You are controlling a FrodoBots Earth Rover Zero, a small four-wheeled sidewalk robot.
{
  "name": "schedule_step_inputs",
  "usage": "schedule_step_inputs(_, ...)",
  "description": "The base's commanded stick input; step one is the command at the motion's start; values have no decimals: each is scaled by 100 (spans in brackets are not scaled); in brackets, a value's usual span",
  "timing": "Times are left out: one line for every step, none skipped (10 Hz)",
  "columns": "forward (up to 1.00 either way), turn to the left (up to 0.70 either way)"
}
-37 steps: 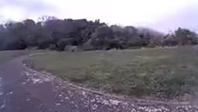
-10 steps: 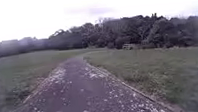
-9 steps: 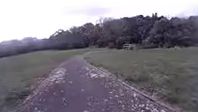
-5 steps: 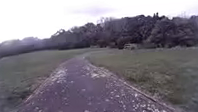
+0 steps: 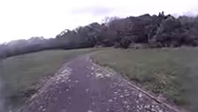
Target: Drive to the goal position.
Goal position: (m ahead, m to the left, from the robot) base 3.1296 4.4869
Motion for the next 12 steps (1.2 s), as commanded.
schedule_step_inputs(0,0)
schedule_step_inputs(0,0)
schedule_step_inputs(0,0)
schedule_step_inputs(0,0)
schedule_step_inputs(0,0)
schedule_step_inputs(0,0)
schedule_step_inputs(0,0)
schedule_step_inputs(0,0)
schedule_step_inputs(0,0)
schedule_step_inputs(0,9)
schedule_step_inputs(0,14)
schedule_step_inputs(0,17)
